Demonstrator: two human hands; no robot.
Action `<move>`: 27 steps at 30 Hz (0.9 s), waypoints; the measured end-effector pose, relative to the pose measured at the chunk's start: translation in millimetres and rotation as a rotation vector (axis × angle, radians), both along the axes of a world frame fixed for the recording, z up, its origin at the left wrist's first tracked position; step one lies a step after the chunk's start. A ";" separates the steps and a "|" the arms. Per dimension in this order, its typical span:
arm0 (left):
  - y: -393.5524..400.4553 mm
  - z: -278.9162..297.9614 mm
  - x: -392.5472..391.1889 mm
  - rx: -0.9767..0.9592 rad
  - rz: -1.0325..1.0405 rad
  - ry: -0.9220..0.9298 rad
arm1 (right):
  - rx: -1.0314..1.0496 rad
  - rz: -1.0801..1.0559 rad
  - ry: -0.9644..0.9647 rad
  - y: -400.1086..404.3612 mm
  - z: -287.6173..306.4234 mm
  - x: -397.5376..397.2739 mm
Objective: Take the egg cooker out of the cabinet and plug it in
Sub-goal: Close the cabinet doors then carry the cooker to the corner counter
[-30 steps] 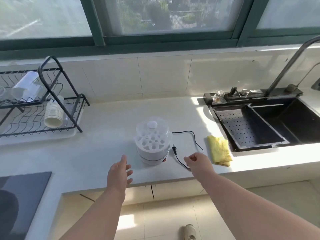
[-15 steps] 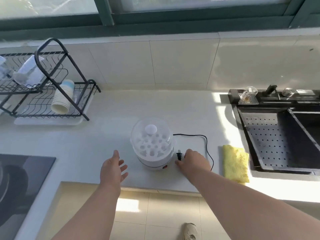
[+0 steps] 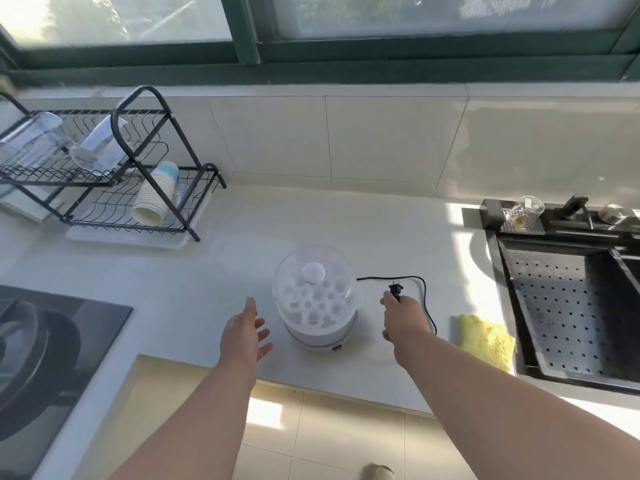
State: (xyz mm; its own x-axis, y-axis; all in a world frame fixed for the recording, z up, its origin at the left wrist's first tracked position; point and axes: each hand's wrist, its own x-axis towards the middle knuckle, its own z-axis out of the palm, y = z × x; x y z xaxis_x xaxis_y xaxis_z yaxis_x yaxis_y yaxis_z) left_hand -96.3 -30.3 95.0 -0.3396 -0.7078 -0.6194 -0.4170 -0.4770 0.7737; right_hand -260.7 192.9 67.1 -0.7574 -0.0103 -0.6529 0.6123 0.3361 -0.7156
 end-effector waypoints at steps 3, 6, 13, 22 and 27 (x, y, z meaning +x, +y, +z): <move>-1.7 2.9 -5.6 0.032 -0.056 0.022 | -0.190 -0.129 -0.074 -4.4 3.5 3.2; -8.5 0.9 -11.9 0.082 -0.137 0.029 | -0.247 -0.159 -0.138 -7.0 7.3 10.2; -26.1 -3.5 -21.1 0.468 -0.297 0.244 | -0.319 -0.148 -0.224 -19.8 19.5 28.0; -49.2 -7.0 -27.3 0.471 -0.554 0.239 | -0.300 -0.159 -0.151 -38.1 27.3 48.1; -53.0 6.5 -39.0 0.461 -0.635 0.238 | -0.306 -0.257 -0.110 -32.1 45.8 59.8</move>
State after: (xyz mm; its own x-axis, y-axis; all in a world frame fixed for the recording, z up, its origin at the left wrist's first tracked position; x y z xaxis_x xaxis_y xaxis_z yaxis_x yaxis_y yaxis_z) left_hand -135.2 -83.3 101.4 -0.7488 -0.0288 -0.6622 -0.5640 -0.4970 0.6594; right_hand -200.9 160.8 112.9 -0.6866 -0.0359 -0.7262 0.7269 -0.0558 -0.6845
